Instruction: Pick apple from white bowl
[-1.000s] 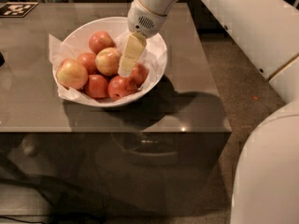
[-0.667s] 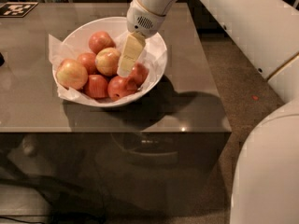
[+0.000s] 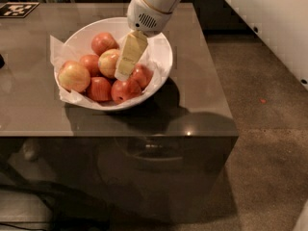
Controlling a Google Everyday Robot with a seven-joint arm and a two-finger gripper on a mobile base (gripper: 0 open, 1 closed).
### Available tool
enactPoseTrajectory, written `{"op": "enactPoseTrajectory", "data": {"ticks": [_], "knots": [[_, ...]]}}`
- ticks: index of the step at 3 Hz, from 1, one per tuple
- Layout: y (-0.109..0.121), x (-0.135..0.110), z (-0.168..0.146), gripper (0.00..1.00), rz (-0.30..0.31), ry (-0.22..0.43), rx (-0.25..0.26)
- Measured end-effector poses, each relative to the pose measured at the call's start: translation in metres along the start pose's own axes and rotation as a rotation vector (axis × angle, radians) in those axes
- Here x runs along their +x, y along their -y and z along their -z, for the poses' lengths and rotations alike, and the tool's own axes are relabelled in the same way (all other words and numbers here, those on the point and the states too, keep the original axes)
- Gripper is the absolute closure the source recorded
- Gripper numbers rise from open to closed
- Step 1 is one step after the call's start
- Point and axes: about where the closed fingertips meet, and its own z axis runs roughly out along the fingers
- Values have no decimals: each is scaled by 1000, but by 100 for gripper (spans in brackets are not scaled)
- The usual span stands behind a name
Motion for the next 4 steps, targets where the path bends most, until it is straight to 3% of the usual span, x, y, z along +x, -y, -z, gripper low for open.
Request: {"op": "enactPoseTrajectory", "data": {"ticks": [1, 2, 3, 4], "knots": [[5, -8, -7, 0, -32, -10, 8], [2, -15, -26, 0, -64, -6, -22], [2, -15, -26, 0, -65, -7, -23], [0, -13, -44, 0, -83, -17, -67]]}}
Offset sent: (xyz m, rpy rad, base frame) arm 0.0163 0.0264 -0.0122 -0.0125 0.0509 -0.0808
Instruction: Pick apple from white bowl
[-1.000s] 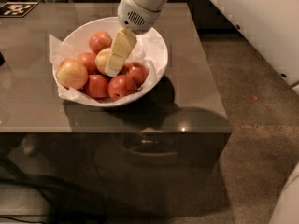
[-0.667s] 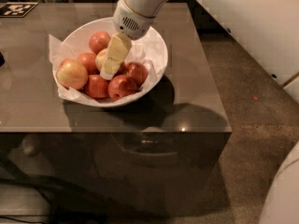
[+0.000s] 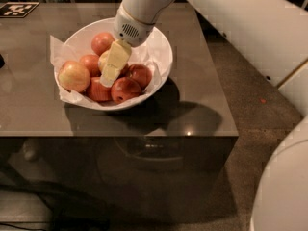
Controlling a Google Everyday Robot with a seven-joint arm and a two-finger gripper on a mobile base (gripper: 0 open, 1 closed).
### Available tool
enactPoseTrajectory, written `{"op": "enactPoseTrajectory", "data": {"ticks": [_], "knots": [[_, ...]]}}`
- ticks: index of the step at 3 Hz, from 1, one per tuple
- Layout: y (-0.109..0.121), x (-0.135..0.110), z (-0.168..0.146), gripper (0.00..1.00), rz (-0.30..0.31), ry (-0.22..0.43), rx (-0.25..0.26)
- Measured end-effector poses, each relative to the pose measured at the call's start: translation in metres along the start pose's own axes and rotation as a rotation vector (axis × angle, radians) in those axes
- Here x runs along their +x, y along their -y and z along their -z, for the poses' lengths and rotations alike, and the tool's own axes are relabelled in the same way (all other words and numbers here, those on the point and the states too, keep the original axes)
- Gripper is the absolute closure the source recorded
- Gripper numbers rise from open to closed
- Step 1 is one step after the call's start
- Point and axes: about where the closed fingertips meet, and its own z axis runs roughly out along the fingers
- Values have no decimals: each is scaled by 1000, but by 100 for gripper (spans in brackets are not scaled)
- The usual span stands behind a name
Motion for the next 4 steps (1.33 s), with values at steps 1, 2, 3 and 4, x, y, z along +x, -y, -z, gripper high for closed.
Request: {"op": "enactPoseTrajectory", "data": {"ticks": [1, 2, 3, 4], "knots": [[-1, 0, -13, 0, -7, -14, -32], [-1, 0, -20, 19, -12, -13, -45], [-1, 0, -20, 43, -12, -13, -45], [-1, 0, -20, 66, -12, -13, -45]]}}
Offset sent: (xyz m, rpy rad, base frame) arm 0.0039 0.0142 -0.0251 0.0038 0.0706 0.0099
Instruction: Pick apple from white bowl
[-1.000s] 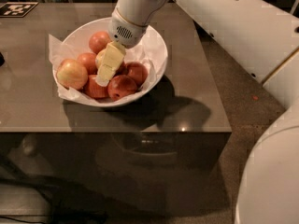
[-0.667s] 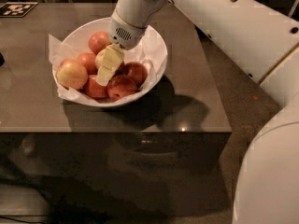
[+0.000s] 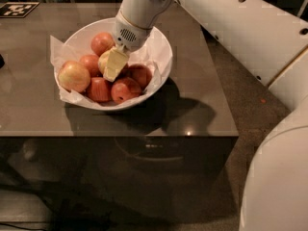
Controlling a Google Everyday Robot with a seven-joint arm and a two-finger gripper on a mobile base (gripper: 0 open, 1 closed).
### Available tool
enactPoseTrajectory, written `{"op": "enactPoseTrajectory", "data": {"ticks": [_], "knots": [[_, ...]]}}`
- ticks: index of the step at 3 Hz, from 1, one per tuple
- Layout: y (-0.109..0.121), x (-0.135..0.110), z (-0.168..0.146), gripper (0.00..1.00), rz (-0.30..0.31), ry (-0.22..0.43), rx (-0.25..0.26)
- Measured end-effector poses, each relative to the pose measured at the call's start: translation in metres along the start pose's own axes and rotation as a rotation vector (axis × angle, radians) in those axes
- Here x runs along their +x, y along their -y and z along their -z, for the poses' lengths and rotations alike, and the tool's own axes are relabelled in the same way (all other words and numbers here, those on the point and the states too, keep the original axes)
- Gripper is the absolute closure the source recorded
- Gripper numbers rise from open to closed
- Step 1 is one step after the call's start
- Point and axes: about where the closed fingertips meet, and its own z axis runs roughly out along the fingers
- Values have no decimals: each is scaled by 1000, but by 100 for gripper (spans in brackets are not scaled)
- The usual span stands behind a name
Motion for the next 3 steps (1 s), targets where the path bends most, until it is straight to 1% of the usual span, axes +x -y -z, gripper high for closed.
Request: {"op": "enactPoseTrajectory", "data": {"ticks": [1, 2, 3], "knots": [[0, 0, 0, 89, 0, 1, 0], [-1, -1, 21, 100, 14, 35, 8], [-4, -6, 61, 100, 42, 109, 18]]}}
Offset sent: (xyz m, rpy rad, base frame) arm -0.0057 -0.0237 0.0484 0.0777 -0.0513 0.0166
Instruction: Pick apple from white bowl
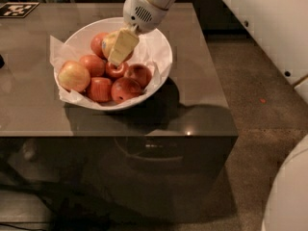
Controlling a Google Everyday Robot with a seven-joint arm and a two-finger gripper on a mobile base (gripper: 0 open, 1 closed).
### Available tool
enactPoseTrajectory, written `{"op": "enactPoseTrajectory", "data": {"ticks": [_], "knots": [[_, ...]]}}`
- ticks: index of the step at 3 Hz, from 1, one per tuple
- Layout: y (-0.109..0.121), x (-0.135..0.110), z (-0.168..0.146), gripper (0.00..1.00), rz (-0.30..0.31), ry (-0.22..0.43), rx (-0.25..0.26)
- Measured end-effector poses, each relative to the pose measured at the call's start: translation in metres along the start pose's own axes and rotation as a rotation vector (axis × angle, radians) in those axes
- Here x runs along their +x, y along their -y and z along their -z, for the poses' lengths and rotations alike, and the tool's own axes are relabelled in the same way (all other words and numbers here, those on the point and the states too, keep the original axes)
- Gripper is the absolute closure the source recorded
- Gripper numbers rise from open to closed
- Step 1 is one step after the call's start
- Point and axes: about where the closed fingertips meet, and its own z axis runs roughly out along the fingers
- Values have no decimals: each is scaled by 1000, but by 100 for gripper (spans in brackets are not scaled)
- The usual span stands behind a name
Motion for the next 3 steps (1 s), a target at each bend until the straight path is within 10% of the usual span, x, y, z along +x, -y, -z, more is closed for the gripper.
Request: {"op": "enactPoseTrajectory", "data": {"ticks": [3], "knots": [[7, -24, 81, 100, 19, 102, 77]]}}
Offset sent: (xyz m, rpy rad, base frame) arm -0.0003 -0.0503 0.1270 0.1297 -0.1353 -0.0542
